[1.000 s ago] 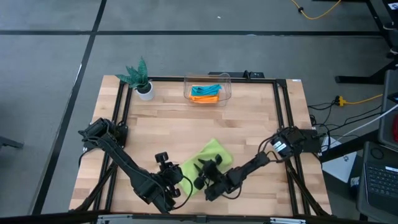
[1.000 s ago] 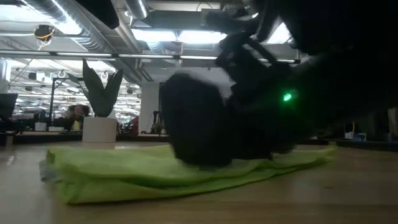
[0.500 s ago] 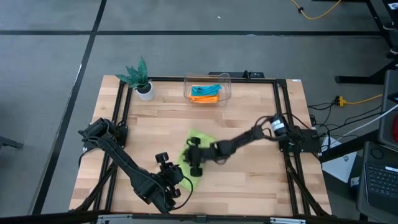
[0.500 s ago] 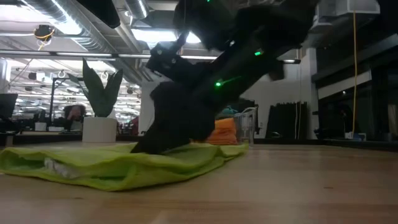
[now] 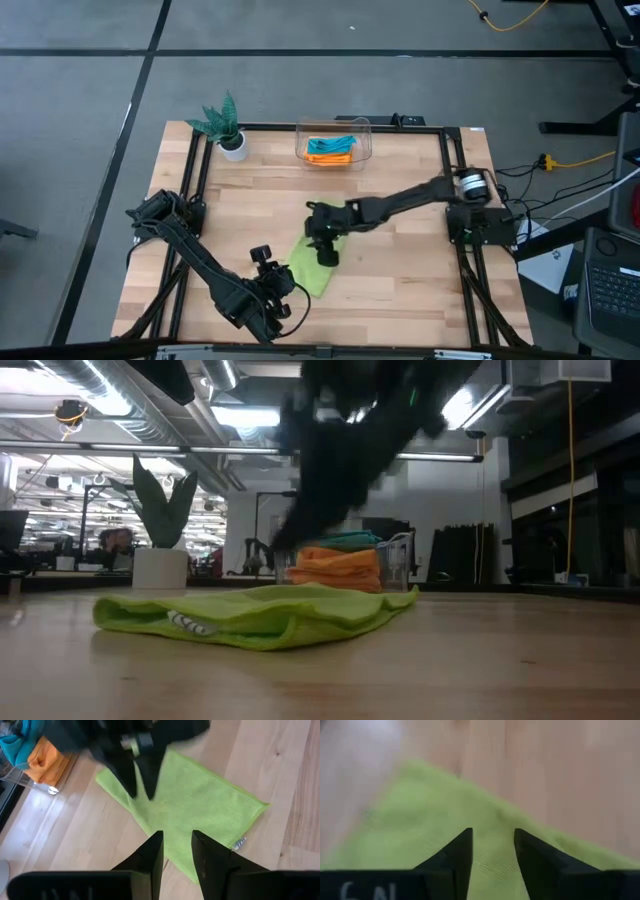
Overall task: Fold microfiber towels
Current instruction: Fold the green microfiber cloth
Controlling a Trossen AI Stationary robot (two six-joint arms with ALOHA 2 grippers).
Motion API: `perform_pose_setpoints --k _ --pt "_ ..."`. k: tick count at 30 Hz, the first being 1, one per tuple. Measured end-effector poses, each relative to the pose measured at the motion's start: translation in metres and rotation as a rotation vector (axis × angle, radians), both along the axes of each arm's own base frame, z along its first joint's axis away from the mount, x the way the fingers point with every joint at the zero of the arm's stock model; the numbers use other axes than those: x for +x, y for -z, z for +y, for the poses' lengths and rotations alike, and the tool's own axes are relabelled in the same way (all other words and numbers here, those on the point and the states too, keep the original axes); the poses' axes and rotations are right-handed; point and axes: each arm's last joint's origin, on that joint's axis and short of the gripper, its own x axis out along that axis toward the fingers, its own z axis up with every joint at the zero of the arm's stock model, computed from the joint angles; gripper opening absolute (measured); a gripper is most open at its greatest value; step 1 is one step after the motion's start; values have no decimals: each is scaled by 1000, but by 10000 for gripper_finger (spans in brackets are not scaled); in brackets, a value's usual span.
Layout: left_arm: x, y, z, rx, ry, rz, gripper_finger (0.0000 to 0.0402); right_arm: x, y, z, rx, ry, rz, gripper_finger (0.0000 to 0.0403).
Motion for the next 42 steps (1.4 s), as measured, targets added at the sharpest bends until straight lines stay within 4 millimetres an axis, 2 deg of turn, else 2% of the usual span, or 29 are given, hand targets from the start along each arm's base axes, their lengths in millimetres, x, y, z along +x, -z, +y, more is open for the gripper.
perform_pose_setpoints --k 2,3,6,9,13,17,19,21,23,25,27,30,34,39,42 --pt "0 0 0 -1 0 0 94 -6 -24 10 2 64 -31 147" --pt "0 0 0 -1 0 -1 94 -9 -29 16 -11 111 -35 147" --pt "0 0 0 -3 -1 -3 94 -17 -32 39 -121 282 -70 147" --pt "1 0 0 -4 -2 -8 94 -20 -31 61 -229 520 -187 147" --pt "2 0 -1 -12 -5 -24 94 -25 0 79 -295 776 -256 147" --pt "3 -1 -2 -28 -6 -42 94 -21 37 85 -202 883 -263 147" --pt "4 -1 -3 -40 -7 -55 94 -18 60 86 -161 887 -234 147" --pt "5 -1 -4 -48 -6 -64 94 -13 74 86 -121 885 -237 147" --pt "6 -1 -5 -56 -6 -73 94 -8 79 85 -83 864 -236 147" --pt "6 -1 -5 -56 -6 -73 94 -8 86 84 -120 820 -205 147" --pt "6 -1 -5 -57 -7 -73 94 -7 87 81 -133 716 -131 147" --pt "6 -1 -5 -56 -6 -73 94 1 81 70 -96 507 -43 147" --pt "6 -1 -5 -55 -7 -75 94 9 71 49 -110 308 -11 147" --pt "6 -1 -5 -61 -6 -81 94 12 56 21 -24 160 22 147" --pt "7 -1 -5 -61 -6 -83 94 5 35 10 31 121 66 147"
